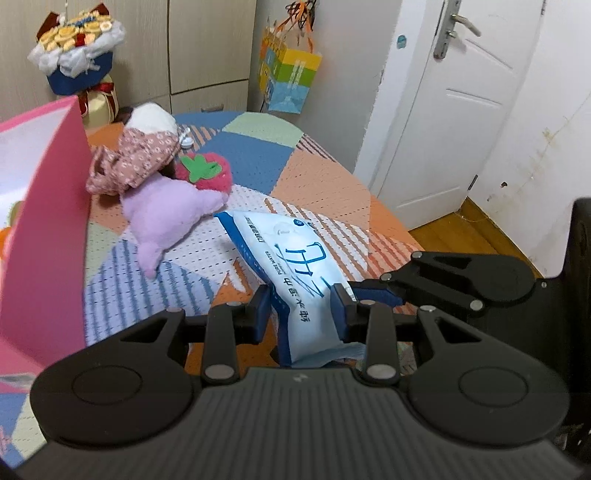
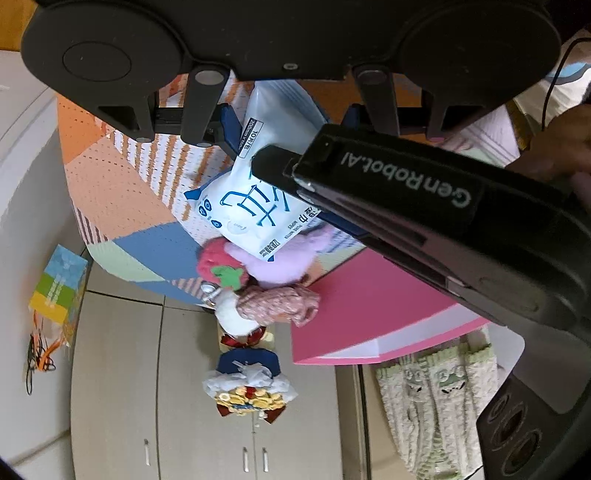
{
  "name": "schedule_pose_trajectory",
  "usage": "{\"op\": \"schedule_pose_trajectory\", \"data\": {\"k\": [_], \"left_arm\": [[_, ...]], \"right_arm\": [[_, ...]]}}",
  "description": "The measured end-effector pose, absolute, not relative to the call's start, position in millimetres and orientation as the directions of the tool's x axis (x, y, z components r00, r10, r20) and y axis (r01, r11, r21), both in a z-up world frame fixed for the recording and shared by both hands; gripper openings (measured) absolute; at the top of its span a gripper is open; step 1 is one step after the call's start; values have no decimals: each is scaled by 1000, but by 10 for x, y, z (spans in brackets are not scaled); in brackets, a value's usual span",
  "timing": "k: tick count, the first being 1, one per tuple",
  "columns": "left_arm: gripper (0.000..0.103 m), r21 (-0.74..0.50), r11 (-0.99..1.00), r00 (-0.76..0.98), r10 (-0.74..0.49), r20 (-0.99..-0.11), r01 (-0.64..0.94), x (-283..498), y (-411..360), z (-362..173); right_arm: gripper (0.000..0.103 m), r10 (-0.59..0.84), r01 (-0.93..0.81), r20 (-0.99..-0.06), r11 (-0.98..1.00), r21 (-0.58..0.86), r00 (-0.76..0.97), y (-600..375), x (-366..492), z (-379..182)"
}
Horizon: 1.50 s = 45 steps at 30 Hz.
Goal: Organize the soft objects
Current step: 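Lift the wipes pack with the left gripper and carry it over the pink box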
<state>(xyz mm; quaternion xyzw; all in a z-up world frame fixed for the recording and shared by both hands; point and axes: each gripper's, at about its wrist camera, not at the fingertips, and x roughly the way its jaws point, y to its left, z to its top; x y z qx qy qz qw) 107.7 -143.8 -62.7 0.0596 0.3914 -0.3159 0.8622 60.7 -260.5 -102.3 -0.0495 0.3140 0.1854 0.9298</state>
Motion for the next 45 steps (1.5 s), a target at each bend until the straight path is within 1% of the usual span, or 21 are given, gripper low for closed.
{"op": "schedule_pose_trajectory", "data": {"k": [6, 9, 13, 17, 27, 34, 40, 45], "left_arm": [[33, -165, 788, 495, -519, -697, 593, 844, -1188, -427], [33, -149, 793, 518, -514, -684, 591, 673, -1060, -331], [33, -121, 808, 559, -498, -663, 577, 459, -874, -187], [33, -101, 825, 597, -481, -642, 555, 293, -656, -26], [34, -67, 881, 671, -403, -623, 468, 89, -17, 333], [34, -40, 907, 723, -360, -590, 420, 391, 348, 490], [34, -97, 917, 729, -369, -577, 388, 977, 630, 486], [34, -131, 920, 725, -374, -579, 370, 1535, 753, 407]], "right_arm": [[57, 324, -419, -609, 908, -14, 724, -2420, 399, -806], [57, 346, -446, -610, 895, -14, 713, -2316, 302, -700], [57, 365, -477, -607, 878, -26, 705, -2155, 176, -551], [57, 381, -521, -601, 851, -68, 702, -1931, 46, -383], [57, 495, -642, -586, 765, -56, 641, -1366, -2, -32], [58, 537, -662, -538, 747, -54, 650, -1007, 327, 89], [58, 587, -672, -528, 739, 40, 614, -858, 960, 93], [58, 586, -672, -545, 738, 55, 600, -740, 1495, 45]]}}
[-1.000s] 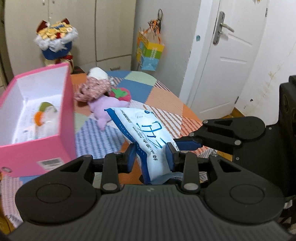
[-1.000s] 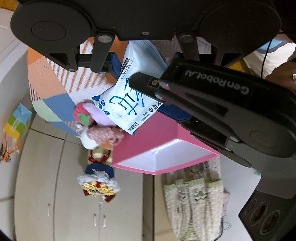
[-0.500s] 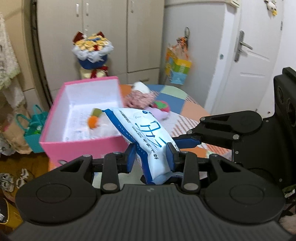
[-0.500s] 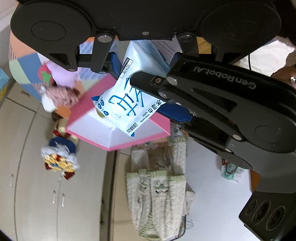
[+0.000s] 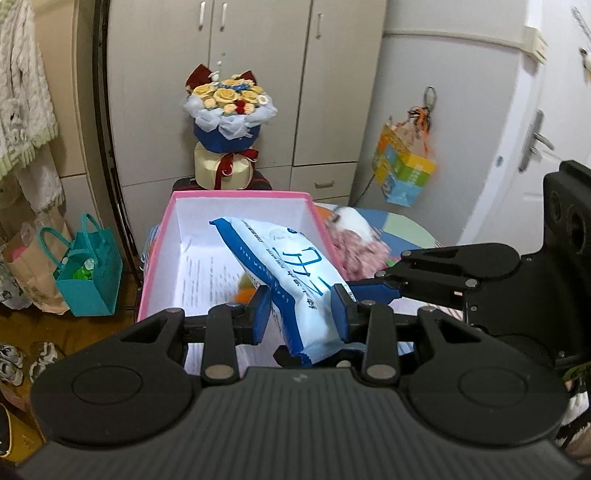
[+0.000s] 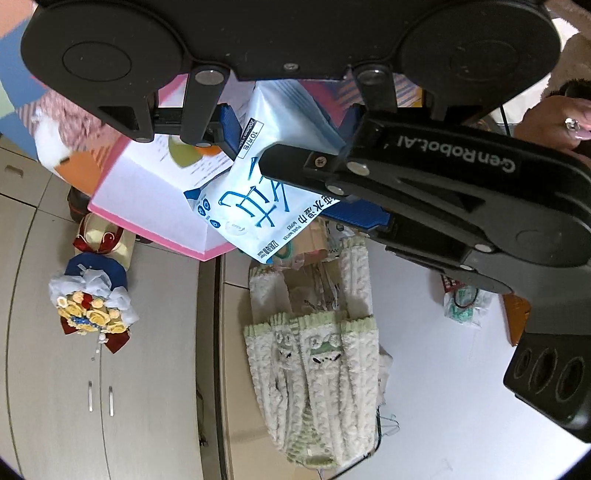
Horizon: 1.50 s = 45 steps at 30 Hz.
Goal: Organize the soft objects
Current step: 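Lift the wipes pack with the left gripper and carry it over the pink box, then open the left gripper to drop the wipes pack into the box, then withdraw both grippers from the box toward the plush toys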
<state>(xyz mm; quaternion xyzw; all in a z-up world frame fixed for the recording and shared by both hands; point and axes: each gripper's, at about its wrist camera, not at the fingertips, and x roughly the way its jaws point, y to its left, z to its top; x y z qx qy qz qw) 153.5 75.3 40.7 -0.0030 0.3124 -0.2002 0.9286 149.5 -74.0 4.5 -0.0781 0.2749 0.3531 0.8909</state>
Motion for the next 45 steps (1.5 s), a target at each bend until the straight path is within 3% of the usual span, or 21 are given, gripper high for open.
{"op": "schedule_pose_trajectory", "data": {"k": [9, 20, 25, 28, 31, 45], "left_arm": [[33, -207, 938, 687, -345, -639, 279, 2507, 930, 92], [33, -261, 937, 641, -348, -684, 231, 2982, 1046, -222], [36, -110, 972, 712, -228, -664, 208, 2914, 988, -198], [38, -101, 966, 723, -246, -645, 239, 2765, 1012, -121], [41, -52, 970, 763, -219, -609, 237, 2617, 1029, -22], [52, -84, 953, 756, -283, -591, 291, 2011, 1100, 269]], "right_arm": [[58, 559, -635, -631, 761, 133, 538, -530, 2449, -196], [58, 481, -647, -731, 759, 71, 485, -314, 2936, -420], [59, 438, -649, -753, 760, 19, 491, -255, 2969, -459], [75, 447, -658, -748, 753, 18, 491, -293, 2911, -417], [75, 436, -656, -742, 755, -6, 509, -316, 2812, -383], [78, 418, -628, -694, 776, -64, 587, -575, 2220, -84]]}}
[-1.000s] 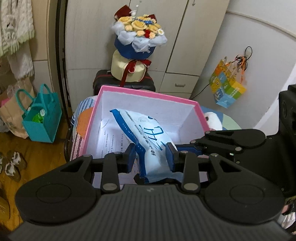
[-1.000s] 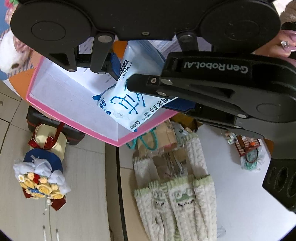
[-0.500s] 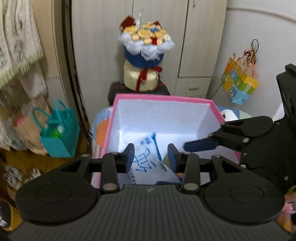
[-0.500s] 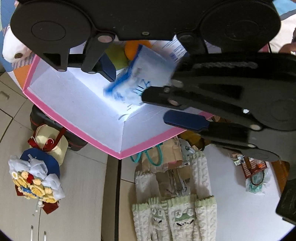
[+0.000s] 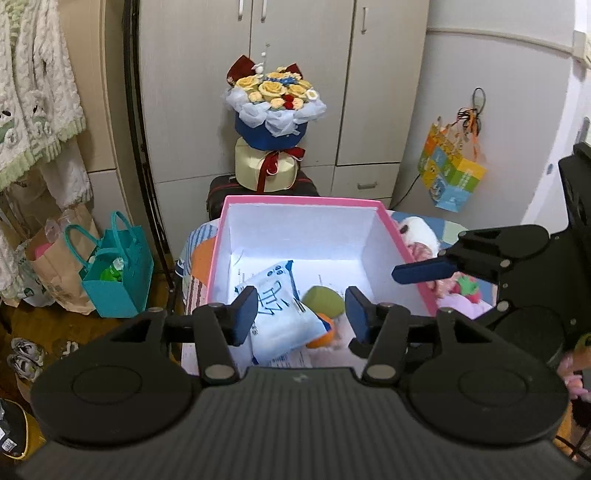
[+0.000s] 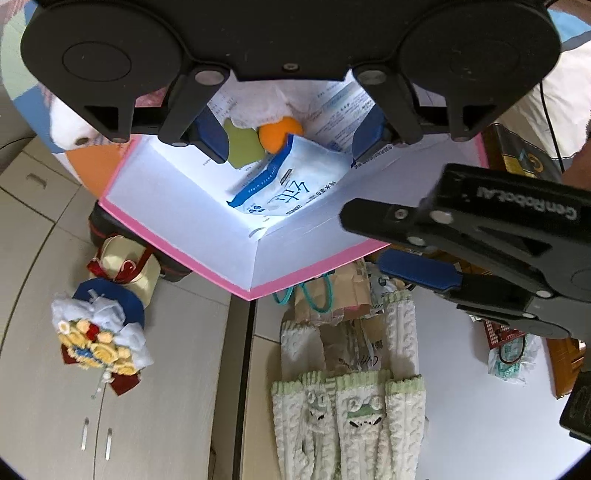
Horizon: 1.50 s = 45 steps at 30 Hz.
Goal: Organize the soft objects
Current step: 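Withdraw both grippers from the box toward the plush toys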
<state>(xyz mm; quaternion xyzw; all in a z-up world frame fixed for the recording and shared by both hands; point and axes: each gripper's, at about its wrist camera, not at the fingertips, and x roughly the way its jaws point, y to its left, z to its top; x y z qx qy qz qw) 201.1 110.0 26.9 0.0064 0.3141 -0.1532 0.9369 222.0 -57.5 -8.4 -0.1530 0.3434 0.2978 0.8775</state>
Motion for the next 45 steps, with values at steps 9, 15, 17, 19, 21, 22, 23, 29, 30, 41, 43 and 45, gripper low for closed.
{"op": "schedule_pose_trajectory", "data": {"k": [9, 15, 17, 19, 21, 22, 23, 29, 30, 41, 43, 45], "left_arm": [[56, -50, 940, 770, -306, -561, 338, 1556, 1017, 449], [57, -26, 919, 771, -345, -535, 394, 1192, 904, 539], [57, -19, 906, 765, -368, -529, 423, 1078, 849, 555], [57, -14, 886, 748, -399, -531, 463, 982, 782, 560], [60, -4, 864, 732, -429, -530, 503, 895, 707, 550], [60, 1, 856, 726, -439, -530, 518, 860, 667, 540], [60, 3, 848, 719, -448, -532, 530, 827, 631, 526], [60, -6, 795, 658, -506, -558, 607, 782, 362, 419], [60, -9, 786, 648, -515, -561, 618, 788, 315, 397], [60, -38, 760, 607, -547, -577, 649, 940, -268, 183], [60, -42, 769, 613, -540, -577, 638, 969, -378, 137], [60, -49, 780, 618, -532, -579, 624, 1010, -479, 102]], "right_arm": [[79, 397, -602, -659, 791, -108, 639, -751, 1800, 93], [79, 412, -584, -622, 806, -91, 666, -1035, 1471, 255], [79, 411, -570, -603, 817, -88, 683, -1169, 1341, 310], [80, 410, -555, -589, 828, -80, 696, -1310, 1222, 349], [80, 412, -553, -585, 830, -74, 698, -1470, 1095, 363], [80, 412, -552, -587, 831, -71, 696, -1547, 1044, 359], [80, 410, -547, -591, 835, -64, 695, -1613, 1008, 354], [80, 356, -474, -591, 879, -51, 724, -2054, 797, 285], [80, 347, -461, -590, 886, -48, 729, -2122, 784, 270], [80, 316, -373, -586, 928, 25, 747, -2662, 876, 40], [80, 311, -373, -588, 928, 16, 747, -2668, 928, -20], [80, 304, -371, -591, 929, 10, 747, -2700, 988, -72]]}}
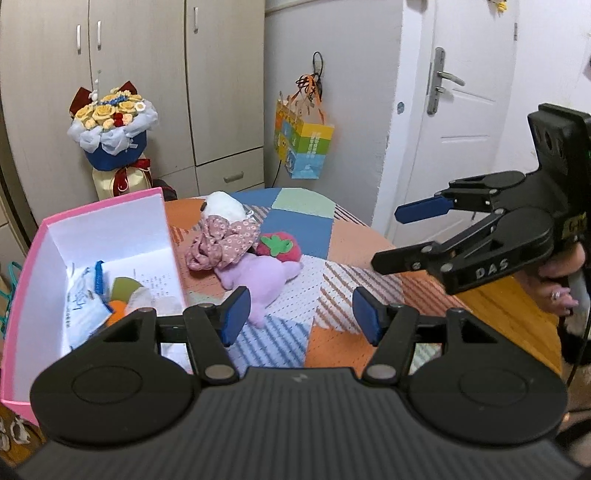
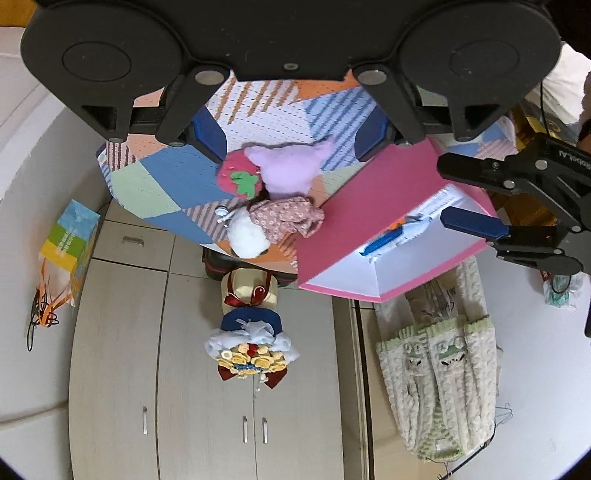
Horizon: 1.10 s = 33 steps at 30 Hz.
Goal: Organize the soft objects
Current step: 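Withdraw both grippers from the box toward the plush toys, then grasp the pink floral cloth bow with the left gripper while the right gripper grasps the strawberry plush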
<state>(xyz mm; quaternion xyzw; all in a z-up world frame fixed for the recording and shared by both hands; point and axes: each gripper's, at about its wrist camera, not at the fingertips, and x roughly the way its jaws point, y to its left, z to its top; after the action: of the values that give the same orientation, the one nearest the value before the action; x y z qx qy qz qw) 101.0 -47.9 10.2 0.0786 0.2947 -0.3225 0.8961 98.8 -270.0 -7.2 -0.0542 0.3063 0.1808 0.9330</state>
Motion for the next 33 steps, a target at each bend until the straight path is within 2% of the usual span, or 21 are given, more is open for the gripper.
{"op": "schedule_pose_trajectory", "data": {"k": [6, 14, 19, 27, 30, 33], "left_arm": [[60, -40, 841, 683, -465, -563, 539, 1219, -786, -8], [60, 1, 923, 805, -335, -490, 385, 1542, -1149, -268], [61, -9, 949, 823, -277, -496, 314, 1817, -1289, -480], [61, 56, 985, 870, -118, -479, 165, 2289, -1434, -656], [63, 66, 982, 843, -116, -525, 176, 2504, -1498, -731], [65, 34, 993, 842, -80, -533, 116, 2629, -1489, -792]], "right_arm": [[80, 314, -359, -576, 933, 38, 755, -2902, 1237, -221], [80, 324, -362, -572, 931, 49, 754, -3075, 1727, -510], [79, 359, -375, -581, 922, 98, 731, -3185, 2024, -716], [79, 418, -430, -578, 894, 124, 701, -3334, 2369, -1002], [79, 448, -477, -573, 872, 110, 686, -3233, 2435, -1030], [79, 445, -495, -583, 865, 83, 680, -3096, 2534, -1070]]}}
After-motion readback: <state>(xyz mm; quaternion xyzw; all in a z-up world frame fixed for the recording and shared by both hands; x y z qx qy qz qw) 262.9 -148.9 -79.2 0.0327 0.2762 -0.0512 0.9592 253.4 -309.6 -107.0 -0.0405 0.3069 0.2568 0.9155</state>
